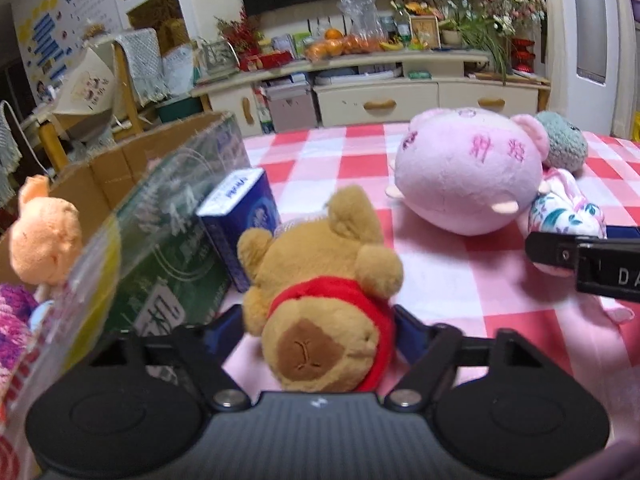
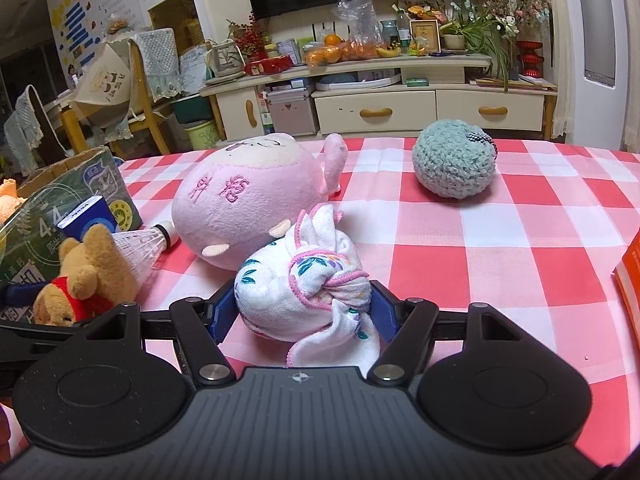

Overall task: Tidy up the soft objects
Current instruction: 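Grasp the brown teddy bear with the left tool while the right grasps the white bundle, then carry both held toys into the cardboard box and open both tools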

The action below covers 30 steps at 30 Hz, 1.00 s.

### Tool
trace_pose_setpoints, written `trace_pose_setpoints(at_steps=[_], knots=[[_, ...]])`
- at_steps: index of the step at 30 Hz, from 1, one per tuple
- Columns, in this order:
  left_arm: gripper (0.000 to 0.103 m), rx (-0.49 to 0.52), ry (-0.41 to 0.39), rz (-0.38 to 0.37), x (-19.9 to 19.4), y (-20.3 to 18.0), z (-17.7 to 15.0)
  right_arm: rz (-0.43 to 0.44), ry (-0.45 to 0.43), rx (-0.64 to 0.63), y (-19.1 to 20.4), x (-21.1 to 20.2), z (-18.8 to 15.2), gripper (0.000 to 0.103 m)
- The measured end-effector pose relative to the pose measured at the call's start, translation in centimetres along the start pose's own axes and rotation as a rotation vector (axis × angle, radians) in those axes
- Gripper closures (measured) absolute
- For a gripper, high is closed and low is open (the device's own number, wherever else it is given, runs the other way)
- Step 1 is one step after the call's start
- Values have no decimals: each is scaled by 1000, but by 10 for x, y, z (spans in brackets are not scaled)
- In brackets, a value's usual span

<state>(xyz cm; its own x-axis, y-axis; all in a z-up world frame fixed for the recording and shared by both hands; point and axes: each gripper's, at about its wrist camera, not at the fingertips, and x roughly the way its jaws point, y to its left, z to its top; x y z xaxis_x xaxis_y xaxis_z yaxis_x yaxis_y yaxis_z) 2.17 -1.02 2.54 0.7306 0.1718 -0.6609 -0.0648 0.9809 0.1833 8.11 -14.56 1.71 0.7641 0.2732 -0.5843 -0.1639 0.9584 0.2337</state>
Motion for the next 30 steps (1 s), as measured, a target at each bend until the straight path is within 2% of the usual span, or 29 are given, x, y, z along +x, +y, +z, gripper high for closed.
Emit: trace_pose_setpoints(at_steps=[9, 23, 30], knots=[[43, 1, -5, -80, -12, 1, 1, 8, 8, 1, 0, -3, -1, 19], [43, -26, -69, -229, -45, 16, 12, -19, -5, 49, 0, -20, -10, 19], [43, -53, -106, -287, -60, 33, 20, -20, -14, 39, 17, -27, -16, 19]])
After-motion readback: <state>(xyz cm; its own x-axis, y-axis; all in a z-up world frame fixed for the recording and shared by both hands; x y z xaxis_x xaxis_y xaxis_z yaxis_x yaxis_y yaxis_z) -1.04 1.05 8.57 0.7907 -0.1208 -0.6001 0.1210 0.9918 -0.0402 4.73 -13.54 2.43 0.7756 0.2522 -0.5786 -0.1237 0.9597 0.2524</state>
